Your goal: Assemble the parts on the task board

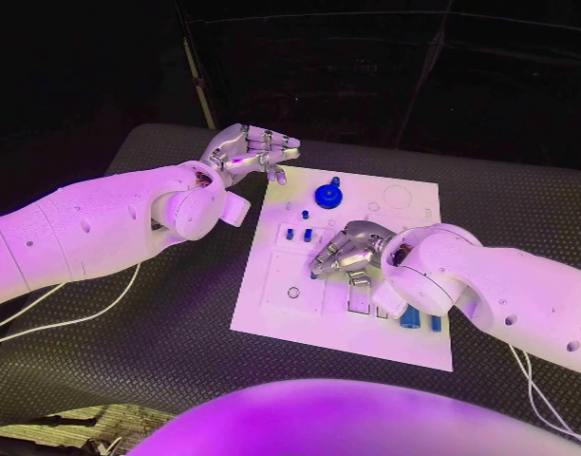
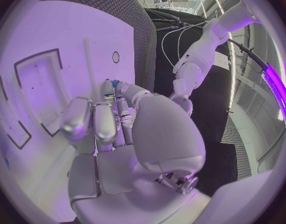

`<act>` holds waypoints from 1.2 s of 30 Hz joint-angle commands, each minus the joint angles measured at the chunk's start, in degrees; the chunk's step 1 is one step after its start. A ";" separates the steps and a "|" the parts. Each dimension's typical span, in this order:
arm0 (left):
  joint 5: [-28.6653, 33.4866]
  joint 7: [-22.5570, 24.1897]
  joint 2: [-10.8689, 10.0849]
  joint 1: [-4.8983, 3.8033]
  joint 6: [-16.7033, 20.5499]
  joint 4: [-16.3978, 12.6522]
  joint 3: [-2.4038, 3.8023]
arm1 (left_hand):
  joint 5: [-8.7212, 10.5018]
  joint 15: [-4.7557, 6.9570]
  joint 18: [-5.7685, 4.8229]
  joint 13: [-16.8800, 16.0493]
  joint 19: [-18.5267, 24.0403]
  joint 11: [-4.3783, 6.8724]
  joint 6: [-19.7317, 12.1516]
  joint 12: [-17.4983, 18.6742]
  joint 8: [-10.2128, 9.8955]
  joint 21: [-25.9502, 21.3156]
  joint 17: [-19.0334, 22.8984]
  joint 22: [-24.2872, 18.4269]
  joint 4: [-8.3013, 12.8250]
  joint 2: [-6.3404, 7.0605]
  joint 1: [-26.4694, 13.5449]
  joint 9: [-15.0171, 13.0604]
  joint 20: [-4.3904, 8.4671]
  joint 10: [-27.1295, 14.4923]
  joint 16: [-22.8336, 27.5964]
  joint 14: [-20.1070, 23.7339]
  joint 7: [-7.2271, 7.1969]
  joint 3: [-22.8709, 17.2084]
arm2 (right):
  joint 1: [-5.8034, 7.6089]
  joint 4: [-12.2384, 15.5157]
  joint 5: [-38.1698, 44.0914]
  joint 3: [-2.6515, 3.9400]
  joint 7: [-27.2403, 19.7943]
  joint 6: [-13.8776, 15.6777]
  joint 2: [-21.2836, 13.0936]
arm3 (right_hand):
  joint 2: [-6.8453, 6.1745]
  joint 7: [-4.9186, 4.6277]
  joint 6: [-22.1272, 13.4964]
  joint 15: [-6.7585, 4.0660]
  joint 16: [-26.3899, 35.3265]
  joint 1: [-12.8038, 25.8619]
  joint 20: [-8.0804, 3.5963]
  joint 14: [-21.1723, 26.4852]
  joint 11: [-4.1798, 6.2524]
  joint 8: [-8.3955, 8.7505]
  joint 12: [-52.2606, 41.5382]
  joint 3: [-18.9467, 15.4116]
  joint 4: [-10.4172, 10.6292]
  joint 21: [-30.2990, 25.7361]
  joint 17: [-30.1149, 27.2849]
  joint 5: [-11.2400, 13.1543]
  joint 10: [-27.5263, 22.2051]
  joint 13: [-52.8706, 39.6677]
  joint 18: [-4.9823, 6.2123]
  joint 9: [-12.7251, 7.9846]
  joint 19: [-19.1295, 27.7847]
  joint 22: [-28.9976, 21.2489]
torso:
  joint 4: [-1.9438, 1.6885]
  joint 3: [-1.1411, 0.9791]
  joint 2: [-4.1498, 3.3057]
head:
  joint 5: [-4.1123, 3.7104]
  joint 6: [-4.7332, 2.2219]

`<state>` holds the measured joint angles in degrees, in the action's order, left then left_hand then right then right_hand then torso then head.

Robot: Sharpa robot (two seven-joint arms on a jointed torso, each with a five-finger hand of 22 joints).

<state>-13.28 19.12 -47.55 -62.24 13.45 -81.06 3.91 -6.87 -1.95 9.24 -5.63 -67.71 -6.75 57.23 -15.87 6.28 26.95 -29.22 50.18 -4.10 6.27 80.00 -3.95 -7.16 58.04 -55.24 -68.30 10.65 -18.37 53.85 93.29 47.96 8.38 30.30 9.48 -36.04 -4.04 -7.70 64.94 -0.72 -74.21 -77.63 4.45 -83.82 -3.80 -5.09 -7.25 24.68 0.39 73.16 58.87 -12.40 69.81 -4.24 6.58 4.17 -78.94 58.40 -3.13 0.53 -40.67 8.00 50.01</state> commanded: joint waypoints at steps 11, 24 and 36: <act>0.18 0.02 0.08 -0.11 -0.73 -0.01 0.07 | -0.01 0.13 1.17 -0.10 -0.01 -0.03 -0.48 -0.30 -0.20 -0.26 0.10 -0.16 -0.03 -0.46 0.11 -0.03 -0.28 -0.40 0.45 0.47 -0.04 0.36 | -0.22 -0.37 1.19 -0.25 2.40 -3.13 0.20 | -0.26 -0.32 -0.59 -0.37 0.26 0.61 0.19 -1.10 -0.06 0.47 0.01 -0.74 0.05 -0.40 -0.15 0.08 0.21 -0.20 -0.61 -0.08 -0.38 -0.22 | 0.01 -0.03 -0.02 | 0.00 -0.01; 0.18 -0.15 0.14 -0.11 -0.93 0.07 0.06 | -0.01 0.12 1.17 -0.10 -0.01 -0.03 -0.49 -0.31 -0.20 -0.26 0.10 -0.16 -0.03 -0.45 0.11 -0.03 -0.28 -0.41 0.45 0.47 -0.04 0.37 | -0.22 -0.11 3.26 -0.25 1.47 -2.75 0.22 | 0.55 1.80 -2.26 -2.59 -0.31 -0.36 -1.87 -1.46 2.34 -0.41 -20.03 -5.68 -1.80 -0.55 0.93 0.23 -5.40 -14.83 -0.89 -0.16 -1.42 0.38 | 0.00 -0.03 -0.02 | -0.10 -0.01; 0.18 -0.23 0.16 -0.11 -1.06 0.09 0.06 | 0.00 0.10 1.17 -0.11 -0.01 -0.06 -0.57 -0.37 -0.21 -0.32 0.13 -0.22 -0.07 -0.48 0.04 -0.02 -0.30 -0.57 0.48 0.50 -0.03 0.45 | -0.22 0.09 7.72 -0.25 0.41 -0.95 0.30 | 0.52 1.90 -5.19 -3.05 -0.94 0.11 -2.30 -1.71 3.24 -0.72 -41.90 -4.41 -1.54 -0.14 1.93 0.41 -16.41 -28.74 -1.01 -0.14 -1.78 1.33 | 0.00 -0.01 -0.01 | -0.19 -0.01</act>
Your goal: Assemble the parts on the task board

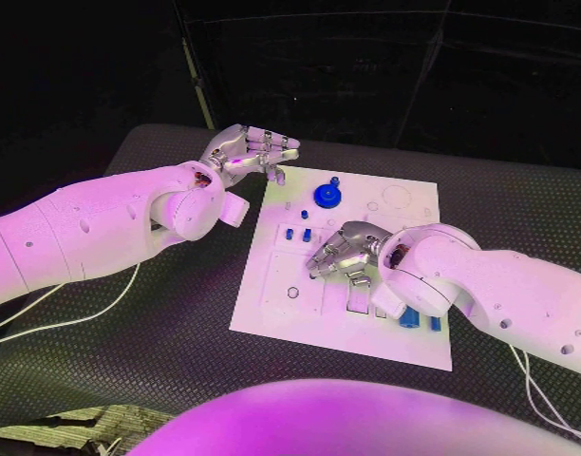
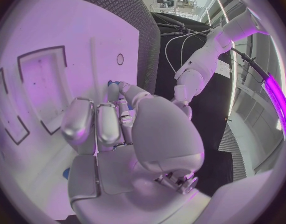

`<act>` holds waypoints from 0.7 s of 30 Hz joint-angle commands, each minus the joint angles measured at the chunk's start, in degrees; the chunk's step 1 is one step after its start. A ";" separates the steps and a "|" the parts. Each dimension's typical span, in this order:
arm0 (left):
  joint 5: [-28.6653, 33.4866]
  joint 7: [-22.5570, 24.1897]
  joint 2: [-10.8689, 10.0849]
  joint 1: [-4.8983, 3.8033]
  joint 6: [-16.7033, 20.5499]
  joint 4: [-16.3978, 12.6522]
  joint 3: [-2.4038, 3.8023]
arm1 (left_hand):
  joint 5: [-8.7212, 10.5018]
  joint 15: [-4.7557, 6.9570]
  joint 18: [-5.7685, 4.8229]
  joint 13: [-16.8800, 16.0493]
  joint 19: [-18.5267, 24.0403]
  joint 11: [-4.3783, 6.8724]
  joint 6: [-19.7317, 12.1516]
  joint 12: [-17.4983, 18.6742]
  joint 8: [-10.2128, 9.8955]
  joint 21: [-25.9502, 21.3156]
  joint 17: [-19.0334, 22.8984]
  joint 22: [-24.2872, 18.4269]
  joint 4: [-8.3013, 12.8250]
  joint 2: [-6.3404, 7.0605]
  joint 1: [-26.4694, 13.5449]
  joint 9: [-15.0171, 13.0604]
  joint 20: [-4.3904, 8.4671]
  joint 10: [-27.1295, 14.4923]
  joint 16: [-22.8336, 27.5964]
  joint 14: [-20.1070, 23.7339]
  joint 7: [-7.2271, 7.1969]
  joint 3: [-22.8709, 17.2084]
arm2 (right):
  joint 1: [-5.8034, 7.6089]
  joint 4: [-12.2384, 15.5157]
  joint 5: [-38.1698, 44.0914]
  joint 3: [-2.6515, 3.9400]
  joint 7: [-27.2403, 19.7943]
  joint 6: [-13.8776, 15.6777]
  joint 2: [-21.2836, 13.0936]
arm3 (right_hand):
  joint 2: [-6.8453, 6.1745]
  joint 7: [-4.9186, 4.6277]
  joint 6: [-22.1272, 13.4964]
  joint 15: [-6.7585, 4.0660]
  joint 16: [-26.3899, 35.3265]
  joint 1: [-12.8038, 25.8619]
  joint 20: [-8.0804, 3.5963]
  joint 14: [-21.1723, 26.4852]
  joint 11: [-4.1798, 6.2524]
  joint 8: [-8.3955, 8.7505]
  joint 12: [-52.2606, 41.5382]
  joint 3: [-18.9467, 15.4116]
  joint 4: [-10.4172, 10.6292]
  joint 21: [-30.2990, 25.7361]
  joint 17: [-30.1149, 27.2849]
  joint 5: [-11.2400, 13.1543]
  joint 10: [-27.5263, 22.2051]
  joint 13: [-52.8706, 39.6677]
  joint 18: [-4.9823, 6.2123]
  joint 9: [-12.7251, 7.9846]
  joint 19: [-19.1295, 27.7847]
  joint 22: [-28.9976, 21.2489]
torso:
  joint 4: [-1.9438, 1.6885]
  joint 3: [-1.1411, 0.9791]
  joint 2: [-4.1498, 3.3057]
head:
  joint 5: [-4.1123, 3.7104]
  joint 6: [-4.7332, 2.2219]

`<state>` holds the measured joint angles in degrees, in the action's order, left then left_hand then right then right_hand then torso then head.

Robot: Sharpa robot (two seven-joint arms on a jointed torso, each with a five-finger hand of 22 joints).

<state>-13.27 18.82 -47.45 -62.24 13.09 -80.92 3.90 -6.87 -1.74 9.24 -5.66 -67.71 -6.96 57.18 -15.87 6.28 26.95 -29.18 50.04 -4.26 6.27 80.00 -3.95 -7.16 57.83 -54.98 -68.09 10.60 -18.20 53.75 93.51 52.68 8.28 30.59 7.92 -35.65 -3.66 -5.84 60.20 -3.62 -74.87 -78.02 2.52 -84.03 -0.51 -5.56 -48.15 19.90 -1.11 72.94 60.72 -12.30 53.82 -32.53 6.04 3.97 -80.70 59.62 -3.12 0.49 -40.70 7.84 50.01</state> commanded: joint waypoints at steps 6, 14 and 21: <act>0.18 0.03 0.07 -0.11 -0.77 -0.06 0.06 | 0.00 -0.11 1.17 -0.07 -0.01 0.15 -0.53 -0.38 -0.21 -0.33 0.08 -0.07 0.10 -0.48 0.04 -0.03 -0.30 -0.36 0.22 0.29 0.02 0.29 | -0.13 0.05 4.23 -0.15 -0.24 0.90 -0.11 | 0.01 0.13 -0.57 -0.25 -0.45 0.60 -0.46 -1.55 0.10 -0.66 -4.17 0.69 0.02 0.27 0.37 0.31 -0.89 -1.80 -0.52 0.10 -0.10 0.44 | -0.04 0.02 0.02 | -0.03 -0.01; 0.18 -0.01 0.08 -0.10 -0.84 -0.04 0.06 | 0.00 -0.11 1.17 -0.07 -0.01 0.15 -0.53 -0.38 -0.21 -0.33 0.08 -0.07 0.10 -0.48 0.04 -0.03 -0.30 -0.36 0.22 0.29 0.02 0.29 | -0.14 0.83 3.70 -0.15 -1.73 0.71 -0.40 | -0.63 0.27 -1.23 -0.43 -0.81 1.18 -0.60 -1.65 0.30 -0.97 -9.22 0.35 0.24 0.60 0.95 0.16 -1.53 -4.07 -0.62 0.04 -0.25 1.05 | -0.02 -0.01 0.01 | -0.02 -0.01; 0.16 -0.03 0.08 -0.10 -0.85 0.04 0.06 | 0.00 -0.11 1.17 -0.07 -0.01 0.15 -0.53 -0.38 -0.21 -0.33 0.08 -0.07 0.10 -0.48 0.04 -0.03 -0.30 -0.36 0.22 0.29 0.02 0.29 | -0.14 1.78 1.34 -0.14 -4.59 2.48 -1.19 | -1.04 0.14 -2.85 -0.46 -1.28 1.70 -0.61 -1.78 0.27 -0.55 -16.90 -0.79 0.63 1.03 1.68 -0.46 1.96 -11.88 -0.75 -0.08 -0.48 1.76 | -0.01 0.00 0.06 | -0.08 -0.01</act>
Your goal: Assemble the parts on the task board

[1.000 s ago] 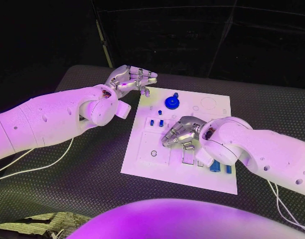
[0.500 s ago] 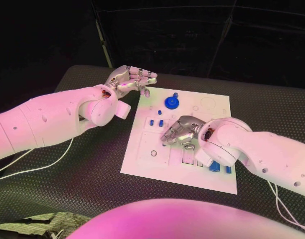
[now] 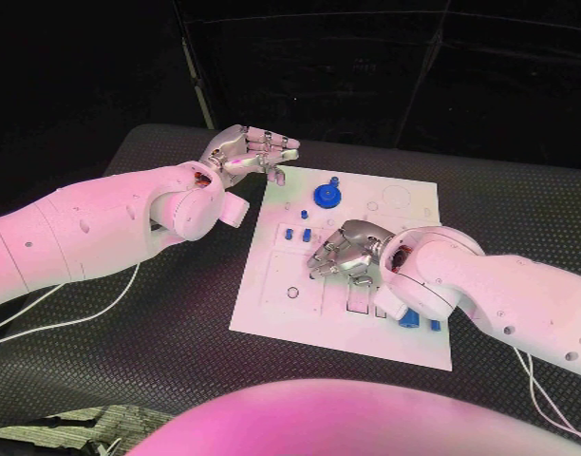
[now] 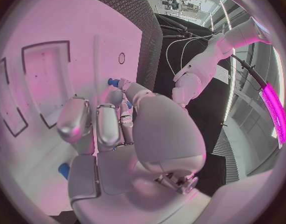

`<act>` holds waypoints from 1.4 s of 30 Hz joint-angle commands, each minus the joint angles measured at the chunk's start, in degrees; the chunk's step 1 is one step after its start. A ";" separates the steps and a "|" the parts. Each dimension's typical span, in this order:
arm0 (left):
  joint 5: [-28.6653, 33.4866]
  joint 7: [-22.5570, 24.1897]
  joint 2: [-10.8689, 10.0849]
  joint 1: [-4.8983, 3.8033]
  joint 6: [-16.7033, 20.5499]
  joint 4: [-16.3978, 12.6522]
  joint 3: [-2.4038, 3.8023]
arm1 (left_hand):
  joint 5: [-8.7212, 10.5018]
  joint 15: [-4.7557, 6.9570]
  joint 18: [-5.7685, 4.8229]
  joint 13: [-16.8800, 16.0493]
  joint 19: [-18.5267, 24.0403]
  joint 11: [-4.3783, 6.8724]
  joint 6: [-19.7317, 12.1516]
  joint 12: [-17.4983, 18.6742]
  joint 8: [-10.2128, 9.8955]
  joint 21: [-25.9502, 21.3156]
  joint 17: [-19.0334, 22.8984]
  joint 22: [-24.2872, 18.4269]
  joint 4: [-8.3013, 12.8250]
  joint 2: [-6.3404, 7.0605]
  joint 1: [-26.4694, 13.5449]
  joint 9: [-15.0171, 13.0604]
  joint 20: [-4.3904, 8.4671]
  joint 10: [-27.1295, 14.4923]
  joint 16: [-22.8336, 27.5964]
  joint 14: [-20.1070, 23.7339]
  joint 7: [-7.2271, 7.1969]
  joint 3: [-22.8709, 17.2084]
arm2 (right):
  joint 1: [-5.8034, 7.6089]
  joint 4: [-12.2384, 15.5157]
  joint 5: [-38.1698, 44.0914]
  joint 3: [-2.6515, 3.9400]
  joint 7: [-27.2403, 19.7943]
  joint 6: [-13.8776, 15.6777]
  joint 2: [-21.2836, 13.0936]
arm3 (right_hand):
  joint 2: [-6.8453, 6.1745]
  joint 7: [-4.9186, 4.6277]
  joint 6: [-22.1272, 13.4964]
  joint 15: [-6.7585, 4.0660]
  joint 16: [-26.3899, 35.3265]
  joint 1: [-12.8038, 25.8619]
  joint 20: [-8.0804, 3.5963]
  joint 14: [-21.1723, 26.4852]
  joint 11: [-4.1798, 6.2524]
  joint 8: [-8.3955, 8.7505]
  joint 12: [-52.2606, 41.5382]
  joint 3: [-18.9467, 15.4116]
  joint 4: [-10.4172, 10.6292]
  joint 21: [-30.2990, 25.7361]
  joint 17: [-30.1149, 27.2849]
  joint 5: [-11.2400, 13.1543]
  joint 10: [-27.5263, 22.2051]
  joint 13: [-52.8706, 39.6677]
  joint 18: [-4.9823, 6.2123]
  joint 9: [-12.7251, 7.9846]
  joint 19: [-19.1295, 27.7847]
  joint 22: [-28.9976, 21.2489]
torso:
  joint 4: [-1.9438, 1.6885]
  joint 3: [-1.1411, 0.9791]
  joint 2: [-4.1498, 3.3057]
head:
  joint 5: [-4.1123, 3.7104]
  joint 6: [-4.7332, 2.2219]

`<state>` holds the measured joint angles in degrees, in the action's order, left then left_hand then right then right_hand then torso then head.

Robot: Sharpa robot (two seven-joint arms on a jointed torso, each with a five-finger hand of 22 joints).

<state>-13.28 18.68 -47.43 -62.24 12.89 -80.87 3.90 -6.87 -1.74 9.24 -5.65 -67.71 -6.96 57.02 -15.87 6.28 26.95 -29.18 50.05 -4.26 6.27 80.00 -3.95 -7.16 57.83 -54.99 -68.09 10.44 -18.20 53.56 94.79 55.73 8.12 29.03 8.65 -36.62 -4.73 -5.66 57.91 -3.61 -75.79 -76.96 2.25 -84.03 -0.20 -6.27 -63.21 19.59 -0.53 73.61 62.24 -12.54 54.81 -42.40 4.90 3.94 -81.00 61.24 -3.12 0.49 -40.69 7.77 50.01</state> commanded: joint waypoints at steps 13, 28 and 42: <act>0.16 0.03 0.26 -0.09 -0.80 0.27 0.05 | 0.00 -0.11 1.17 -0.08 -0.01 0.15 -0.37 -0.38 -0.21 -0.33 0.09 -0.08 0.10 -0.48 0.04 -0.03 -0.30 -0.36 0.22 0.29 0.18 0.29 | 0.04 3.18 -14.11 0.05 -14.86 5.81 -2.58 | 0.20 -0.20 -1.02 -0.32 -0.67 1.26 -0.27 -1.81 -0.15 0.13 -5.46 -1.39 0.74 0.70 0.66 -0.02 2.72 -5.79 0.29 -0.01 -0.30 0.75 | 0.02 -0.05 0.07 | -0.21 -0.01; 0.16 0.02 0.12 0.01 -1.06 0.56 0.02 | -0.02 -0.12 1.17 -0.10 -0.02 0.13 -0.44 -0.51 -0.19 -0.42 0.13 -0.16 0.07 -0.58 0.02 -0.03 -0.33 -0.53 0.25 0.32 0.19 0.35 | 4.28 9.55 -15.73 0.21 -25.20 5.25 -12.17 | 0.61 -1.56 0.06 1.36 -1.24 0.21 1.06 -1.84 -2.02 -0.61 8.22 0.16 0.63 1.40 1.62 -0.18 -4.33 9.00 0.09 0.10 -0.31 1.76 | 0.22 -0.09 0.10 | -1.68 -0.01; 0.16 0.44 -0.05 0.36 -1.21 0.90 -0.07 | -0.01 -0.14 1.16 -0.14 -0.01 0.14 -0.40 -0.65 -0.14 -0.48 0.14 -0.21 0.02 -0.65 -0.03 -0.05 -0.35 -0.51 0.27 0.35 0.18 0.40 | 8.46 7.69 5.50 0.23 -32.18 5.29 -22.51 | -3.96 -3.28 0.96 3.69 3.08 0.92 3.71 0.13 -5.03 1.01 39.01 1.14 0.79 -1.09 -5.62 -0.96 -0.75 31.94 0.92 -0.07 2.58 -2.22 | 0.17 -0.12 0.03 | -6.07 -0.18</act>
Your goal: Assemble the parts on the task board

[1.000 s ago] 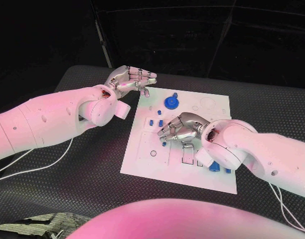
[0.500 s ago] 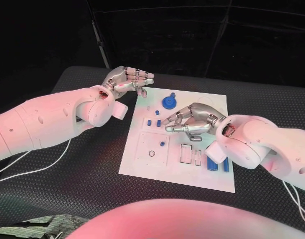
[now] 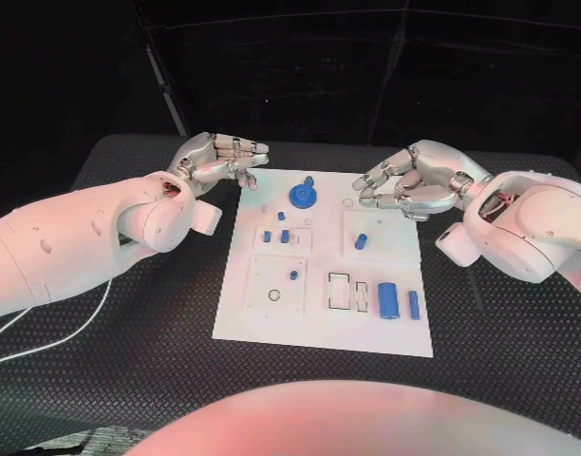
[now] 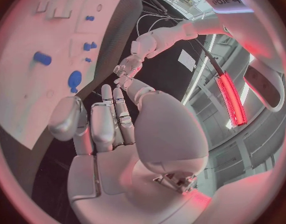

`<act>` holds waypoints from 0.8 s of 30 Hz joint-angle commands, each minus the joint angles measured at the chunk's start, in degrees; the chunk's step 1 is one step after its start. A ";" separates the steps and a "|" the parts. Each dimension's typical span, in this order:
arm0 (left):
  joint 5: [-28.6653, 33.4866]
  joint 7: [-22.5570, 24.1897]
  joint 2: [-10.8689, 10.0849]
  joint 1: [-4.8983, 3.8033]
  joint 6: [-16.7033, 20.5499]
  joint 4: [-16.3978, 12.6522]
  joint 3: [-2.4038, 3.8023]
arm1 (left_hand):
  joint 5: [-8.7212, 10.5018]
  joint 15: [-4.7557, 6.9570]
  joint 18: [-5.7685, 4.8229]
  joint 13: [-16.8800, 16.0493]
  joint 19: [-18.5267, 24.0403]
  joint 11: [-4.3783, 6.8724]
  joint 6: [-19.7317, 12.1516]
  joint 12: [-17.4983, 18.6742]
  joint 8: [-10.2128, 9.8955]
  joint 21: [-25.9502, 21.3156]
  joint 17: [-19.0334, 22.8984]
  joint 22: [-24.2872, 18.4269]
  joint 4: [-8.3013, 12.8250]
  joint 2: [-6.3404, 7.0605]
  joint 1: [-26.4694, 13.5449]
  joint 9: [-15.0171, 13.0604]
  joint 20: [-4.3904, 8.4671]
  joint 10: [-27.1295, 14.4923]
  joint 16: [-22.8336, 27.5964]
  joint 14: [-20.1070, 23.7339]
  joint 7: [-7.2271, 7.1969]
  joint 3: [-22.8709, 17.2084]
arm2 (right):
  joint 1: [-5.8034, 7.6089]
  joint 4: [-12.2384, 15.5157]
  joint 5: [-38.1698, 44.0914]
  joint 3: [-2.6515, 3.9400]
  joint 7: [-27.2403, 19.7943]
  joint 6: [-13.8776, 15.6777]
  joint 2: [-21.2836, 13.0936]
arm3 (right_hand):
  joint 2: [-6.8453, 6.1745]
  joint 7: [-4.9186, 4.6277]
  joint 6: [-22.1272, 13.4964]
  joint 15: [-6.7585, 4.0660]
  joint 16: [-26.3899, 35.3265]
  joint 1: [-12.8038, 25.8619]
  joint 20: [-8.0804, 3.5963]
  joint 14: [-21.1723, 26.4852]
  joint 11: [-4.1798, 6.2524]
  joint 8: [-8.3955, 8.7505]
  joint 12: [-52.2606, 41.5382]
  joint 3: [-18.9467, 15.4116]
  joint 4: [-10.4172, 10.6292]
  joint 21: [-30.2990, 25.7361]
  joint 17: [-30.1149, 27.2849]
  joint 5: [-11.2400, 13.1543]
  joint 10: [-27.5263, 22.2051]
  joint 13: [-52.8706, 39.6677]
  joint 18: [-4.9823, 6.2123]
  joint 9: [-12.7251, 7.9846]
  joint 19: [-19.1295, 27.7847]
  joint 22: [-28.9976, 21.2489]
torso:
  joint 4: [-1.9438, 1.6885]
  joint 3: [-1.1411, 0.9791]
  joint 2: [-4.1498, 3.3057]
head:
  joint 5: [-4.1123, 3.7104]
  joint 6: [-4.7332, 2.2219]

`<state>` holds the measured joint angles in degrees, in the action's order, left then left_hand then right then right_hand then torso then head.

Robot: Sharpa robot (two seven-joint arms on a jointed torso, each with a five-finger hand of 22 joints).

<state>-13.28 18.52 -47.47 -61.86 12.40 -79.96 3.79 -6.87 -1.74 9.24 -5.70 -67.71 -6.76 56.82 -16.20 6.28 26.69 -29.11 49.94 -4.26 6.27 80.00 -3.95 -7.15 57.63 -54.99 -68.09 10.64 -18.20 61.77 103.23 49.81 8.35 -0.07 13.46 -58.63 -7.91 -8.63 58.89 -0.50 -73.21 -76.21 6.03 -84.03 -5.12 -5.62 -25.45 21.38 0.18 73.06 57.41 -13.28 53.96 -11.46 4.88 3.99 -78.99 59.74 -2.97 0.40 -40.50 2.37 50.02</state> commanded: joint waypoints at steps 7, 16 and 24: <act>0.16 0.68 0.20 0.24 -0.99 0.17 -0.01 | 0.00 -0.15 1.15 -0.12 0.01 -0.05 -0.16 -0.41 -0.10 -0.25 0.08 -0.12 -0.01 -0.66 -0.08 -0.07 -0.36 -0.29 0.28 0.39 -0.03 0.46 | 0.49 -2.91 28.75 -0.01 3.10 -3.11 -1.06 | -2.45 1.01 -2.06 0.58 1.86 1.28 0.10 0.65 -0.09 1.98 3.84 -6.74 1.05 -2.27 -2.79 1.05 -3.04 3.79 1.39 -0.21 1.79 -3.28 | -0.22 -0.10 -0.31 | -1.82 -0.90; 0.16 0.75 0.25 0.47 -1.04 0.18 -0.02 | 0.00 -0.15 1.15 -0.12 0.01 -0.05 -0.16 -0.41 -0.10 -0.25 0.08 -0.12 -0.01 -0.66 -0.08 -0.07 -0.36 -0.29 0.28 0.39 -0.03 0.46 | 0.30 -3.53 39.05 -0.12 8.89 -9.29 1.24 | 0.09 2.53 -6.60 1.12 2.44 -3.54 0.51 0.55 -0.70 2.11 1.90 -20.86 5.02 -3.49 -3.84 2.43 -7.08 6.08 1.65 -0.25 2.04 -4.99 | -0.20 -0.07 -0.44 | -2.42 -1.18; 0.16 0.82 0.39 0.54 -1.12 0.14 -0.02 | 0.00 -0.16 1.15 -0.14 0.03 -0.05 -0.15 -0.49 -0.07 -0.29 0.09 -0.15 -0.04 -0.69 -0.11 -0.08 -0.38 -0.29 0.29 0.42 -0.04 0.49 | -0.17 -3.18 42.72 -0.88 10.65 -11.88 3.38 | 1.29 2.25 -8.04 1.20 2.42 -6.53 0.67 0.21 -0.77 1.78 1.02 -23.61 7.15 -3.31 -3.86 1.87 -7.16 7.20 1.59 -0.10 1.37 -4.80 | -0.25 0.04 -0.34 | -2.54 -1.05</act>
<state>-13.28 18.63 -47.16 -61.25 11.95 -79.72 3.71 -6.87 -1.74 9.24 -5.76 -67.70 -6.76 56.82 -16.42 6.28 26.69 -29.07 49.87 -4.43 6.07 79.80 -3.95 -7.15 57.63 -54.99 -68.09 10.64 -18.03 61.61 99.86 88.29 7.54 8.45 4.56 -55.32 -6.59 -6.12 50.64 0.73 -70.69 -82.36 6.76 -83.63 -5.90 -3.77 -24.27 -2.11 7.26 69.44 53.55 -11.14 46.22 -4.31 5.80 3.79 -77.16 54.81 -3.18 0.37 -40.92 -0.15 48.85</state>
